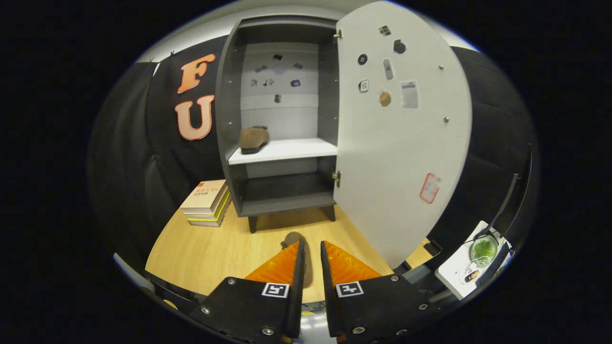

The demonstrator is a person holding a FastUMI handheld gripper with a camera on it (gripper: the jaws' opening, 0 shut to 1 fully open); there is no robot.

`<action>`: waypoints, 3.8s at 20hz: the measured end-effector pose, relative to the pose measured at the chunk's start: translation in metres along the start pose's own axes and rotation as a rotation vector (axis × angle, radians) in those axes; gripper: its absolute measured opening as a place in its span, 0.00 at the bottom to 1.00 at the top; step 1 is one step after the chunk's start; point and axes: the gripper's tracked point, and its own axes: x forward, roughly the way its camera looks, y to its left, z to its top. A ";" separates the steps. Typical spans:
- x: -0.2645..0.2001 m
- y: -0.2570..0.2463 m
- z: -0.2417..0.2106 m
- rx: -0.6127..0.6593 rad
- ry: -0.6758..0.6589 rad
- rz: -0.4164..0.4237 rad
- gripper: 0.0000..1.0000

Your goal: Open the shoe cabinet door, grab the shoes and put them into the shoe cabinet, then close the shoe cabinet door.

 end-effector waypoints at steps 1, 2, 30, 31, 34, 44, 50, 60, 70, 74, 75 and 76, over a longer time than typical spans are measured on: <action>0.003 0.007 -0.004 0.003 0.010 0.025 0.22; 0.003 0.010 -0.009 0.002 0.034 0.043 0.22; 0.039 0.038 -0.078 0.055 0.363 0.153 0.10; 0.039 0.039 -0.078 0.058 0.367 0.157 0.07; 0.036 0.034 -0.072 0.038 0.355 0.144 0.07; 0.027 0.027 -0.024 -0.021 0.214 0.172 0.07; 0.031 0.025 0.019 -0.045 0.119 0.179 0.06; 0.056 0.016 0.091 -0.089 -0.007 0.179 0.06; 0.140 0.028 0.145 -0.107 0.009 0.186 0.06; 0.161 0.027 0.154 -0.120 0.025 0.179 0.06; 0.167 0.027 0.154 -0.123 0.034 0.179 0.06; 0.174 0.027 0.155 -0.123 0.040 0.176 0.06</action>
